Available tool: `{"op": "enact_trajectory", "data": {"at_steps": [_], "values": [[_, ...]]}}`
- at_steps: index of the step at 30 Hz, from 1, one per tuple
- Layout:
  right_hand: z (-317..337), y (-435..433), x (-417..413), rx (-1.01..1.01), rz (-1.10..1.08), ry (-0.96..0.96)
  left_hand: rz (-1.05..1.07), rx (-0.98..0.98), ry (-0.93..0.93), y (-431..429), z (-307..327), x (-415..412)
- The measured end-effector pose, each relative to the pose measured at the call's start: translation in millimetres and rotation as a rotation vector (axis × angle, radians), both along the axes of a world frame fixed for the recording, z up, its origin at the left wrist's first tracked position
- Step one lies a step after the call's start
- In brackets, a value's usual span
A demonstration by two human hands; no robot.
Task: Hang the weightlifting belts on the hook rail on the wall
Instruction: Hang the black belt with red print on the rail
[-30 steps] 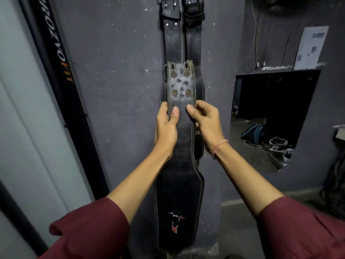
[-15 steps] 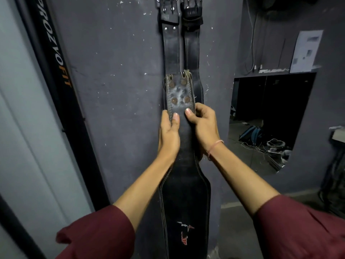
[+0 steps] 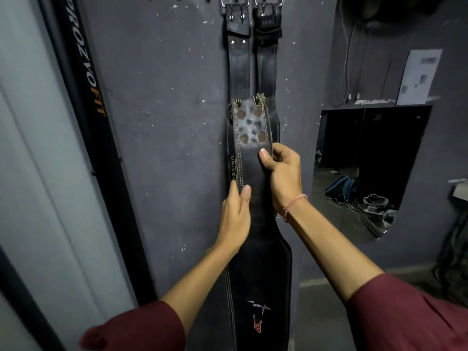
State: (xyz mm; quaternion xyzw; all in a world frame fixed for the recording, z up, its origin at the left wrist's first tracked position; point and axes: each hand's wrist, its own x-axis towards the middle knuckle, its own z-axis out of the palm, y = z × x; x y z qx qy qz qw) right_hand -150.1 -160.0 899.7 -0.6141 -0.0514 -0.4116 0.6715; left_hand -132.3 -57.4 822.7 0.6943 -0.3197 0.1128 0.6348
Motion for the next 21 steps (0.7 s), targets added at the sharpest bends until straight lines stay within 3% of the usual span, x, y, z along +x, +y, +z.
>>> {"op": "enact_trajectory", "data": {"at_steps": [6, 10, 16, 21], "values": [[-10, -2, -11, -0.042, -0.029, 0.010, 0.081, -0.201, 0.002, -18, 59, 9], [-28, -3, -17, -0.057, -0.007, 0.017, 0.018, -0.170, 0.068, -25, 106, 32], [-31, -3, -20, -0.105, 0.010, 0.055, 0.061, -0.294, 0.179, -31, 128, 38], [-13, -8, -22, -0.152, 0.031, 0.045, 0.015, -0.369, 0.156, -35, 122, 34]]}}
